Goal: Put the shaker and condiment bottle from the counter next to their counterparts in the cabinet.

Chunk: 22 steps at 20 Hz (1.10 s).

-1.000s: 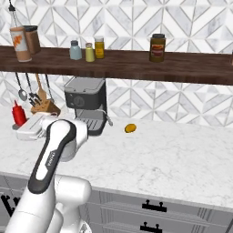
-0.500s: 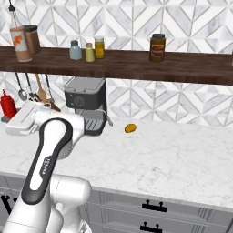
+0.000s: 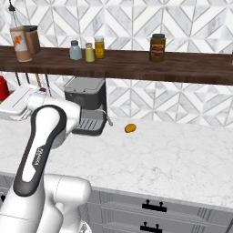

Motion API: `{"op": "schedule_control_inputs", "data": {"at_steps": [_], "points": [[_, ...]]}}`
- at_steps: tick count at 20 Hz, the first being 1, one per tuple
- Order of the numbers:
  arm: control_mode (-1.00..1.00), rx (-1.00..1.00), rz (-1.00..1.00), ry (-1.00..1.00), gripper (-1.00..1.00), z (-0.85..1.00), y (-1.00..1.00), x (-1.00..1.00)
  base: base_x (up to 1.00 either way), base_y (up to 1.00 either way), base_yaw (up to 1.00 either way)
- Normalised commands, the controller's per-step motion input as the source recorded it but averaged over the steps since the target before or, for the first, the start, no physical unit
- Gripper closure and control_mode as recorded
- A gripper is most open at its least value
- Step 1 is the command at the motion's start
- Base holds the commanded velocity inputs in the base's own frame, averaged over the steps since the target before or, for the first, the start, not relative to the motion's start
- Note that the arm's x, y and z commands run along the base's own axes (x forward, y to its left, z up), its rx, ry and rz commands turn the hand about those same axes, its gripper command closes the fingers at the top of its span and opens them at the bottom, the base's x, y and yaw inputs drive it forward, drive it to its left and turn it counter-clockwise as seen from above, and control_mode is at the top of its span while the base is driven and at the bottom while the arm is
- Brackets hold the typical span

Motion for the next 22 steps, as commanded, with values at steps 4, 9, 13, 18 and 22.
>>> {"op": "schedule_control_inputs", "data": {"at_steps": [4,9,13,18,22], "points": [[-1.00,0.10,0.00,0.00,1.00,0.60,0.00,0.00,0.00,0.00,0.00],[-1.00,0.02,-0.02,-0.05,1.00,0.48,0.00,0.00,0.00,0.00,0.00],[-1.00,0.00,-0.07,-0.08,1.00,0.48,0.00,0.02,0.00,0.00,0.00],[-1.00,0.00,-0.15,-0.08,1.00,0.53,0.00,0.20,0.00,0.00,0.00],[-1.00,0.00,-0.10,-0.06,1.00,0.24,-0.18,0.04,0.00,0.00,0.00]]}}
